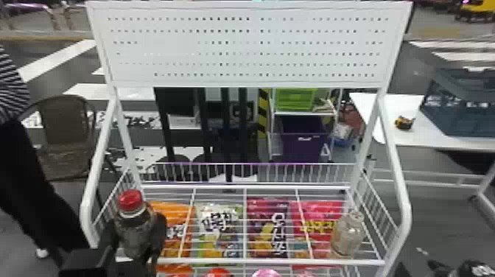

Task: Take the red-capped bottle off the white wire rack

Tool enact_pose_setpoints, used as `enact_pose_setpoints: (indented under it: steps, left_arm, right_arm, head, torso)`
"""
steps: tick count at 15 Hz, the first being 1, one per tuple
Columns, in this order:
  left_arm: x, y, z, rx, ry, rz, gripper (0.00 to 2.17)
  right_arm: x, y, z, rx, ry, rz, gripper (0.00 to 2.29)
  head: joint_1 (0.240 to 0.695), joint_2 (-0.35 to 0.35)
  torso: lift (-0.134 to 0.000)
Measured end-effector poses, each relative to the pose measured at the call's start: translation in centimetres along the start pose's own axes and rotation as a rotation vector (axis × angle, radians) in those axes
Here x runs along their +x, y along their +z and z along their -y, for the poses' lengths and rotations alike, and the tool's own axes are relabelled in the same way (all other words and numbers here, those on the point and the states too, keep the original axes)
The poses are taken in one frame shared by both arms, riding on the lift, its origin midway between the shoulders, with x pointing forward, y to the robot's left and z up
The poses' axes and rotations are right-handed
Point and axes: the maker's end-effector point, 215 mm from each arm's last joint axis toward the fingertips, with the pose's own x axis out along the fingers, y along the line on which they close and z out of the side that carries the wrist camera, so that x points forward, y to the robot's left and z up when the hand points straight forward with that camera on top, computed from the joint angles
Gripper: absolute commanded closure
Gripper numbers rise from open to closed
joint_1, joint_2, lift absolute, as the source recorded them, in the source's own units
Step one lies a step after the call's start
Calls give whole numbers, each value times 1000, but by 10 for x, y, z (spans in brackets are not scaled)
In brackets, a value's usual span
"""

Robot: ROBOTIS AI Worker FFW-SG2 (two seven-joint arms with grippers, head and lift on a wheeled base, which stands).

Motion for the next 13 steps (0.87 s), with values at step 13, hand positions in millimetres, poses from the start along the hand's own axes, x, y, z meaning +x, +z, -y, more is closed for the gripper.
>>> enact_pose_setpoints:
  steps: [13]
  left_arm:
    - [-3,15,9,-6,-14,18,1902]
  right_arm:
    - [1,0,2,2,-2,-3,508]
  head:
    - [499,0]
  torso:
    - [0]
